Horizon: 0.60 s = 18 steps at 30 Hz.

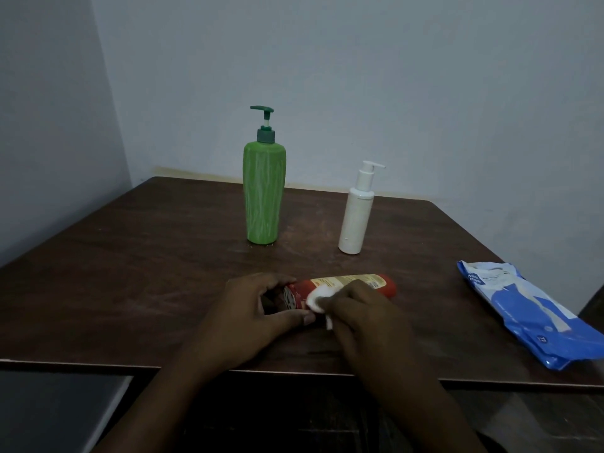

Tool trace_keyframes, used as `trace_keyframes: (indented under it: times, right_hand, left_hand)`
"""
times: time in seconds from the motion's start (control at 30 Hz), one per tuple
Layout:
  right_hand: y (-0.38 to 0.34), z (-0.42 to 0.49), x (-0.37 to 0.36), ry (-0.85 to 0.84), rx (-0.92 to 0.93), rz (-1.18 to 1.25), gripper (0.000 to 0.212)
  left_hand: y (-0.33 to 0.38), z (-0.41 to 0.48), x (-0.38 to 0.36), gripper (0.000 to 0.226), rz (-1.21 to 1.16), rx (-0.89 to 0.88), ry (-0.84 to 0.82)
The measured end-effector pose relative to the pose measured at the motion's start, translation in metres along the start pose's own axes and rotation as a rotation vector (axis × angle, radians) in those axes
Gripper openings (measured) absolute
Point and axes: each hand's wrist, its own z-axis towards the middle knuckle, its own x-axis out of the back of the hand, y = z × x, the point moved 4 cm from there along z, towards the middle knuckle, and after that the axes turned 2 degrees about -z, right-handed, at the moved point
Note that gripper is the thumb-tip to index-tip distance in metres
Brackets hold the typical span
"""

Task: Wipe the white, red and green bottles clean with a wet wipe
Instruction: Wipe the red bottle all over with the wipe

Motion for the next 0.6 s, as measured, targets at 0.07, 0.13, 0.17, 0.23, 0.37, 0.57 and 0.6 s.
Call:
trace_keyframes:
  times: [0.07, 0.13, 0.17, 0.23, 0.37, 0.57, 0.6]
  right_hand:
    - [0.026, 0.010, 0.008, -0.055, -0.147, -0.078, 0.035]
    - [0.059, 0.016, 0.013, -0.229, -0.380, -0.150, 0.040]
    - [0.072, 0.018, 0.016, -0.293, -0.468, -0.161, 0.040]
    - [0.083, 0.017, 0.026, -0.163, -0.476, -0.201, 0.028]
    - [0.061, 0.010, 0.019, -0.160, -0.359, -0.182, 0.032]
    - [-0.007, 0.024, 0.013, -0.090, 0.005, -0.016, 0.024]
    - [-0.013, 0.031, 0.013, -0.098, 0.043, -0.008, 0.023]
  left_hand:
    - [-0.003, 0.001, 0.000, 0.059, -0.003, 0.008, -0.002]
    - [-0.005, 0.002, -0.001, 0.064, -0.002, 0.006, -0.013]
    - [-0.005, 0.002, -0.002, 0.065, -0.003, 0.006, -0.018]
    - [-0.005, 0.002, -0.002, 0.066, 0.005, 0.006, -0.018]
    - [-0.003, 0.001, -0.003, 0.065, 0.035, 0.004, -0.015]
    - [0.001, 0.001, -0.001, 0.062, 0.002, -0.008, -0.012]
    - [0.002, 0.001, -0.002, 0.059, -0.013, -0.008, -0.017]
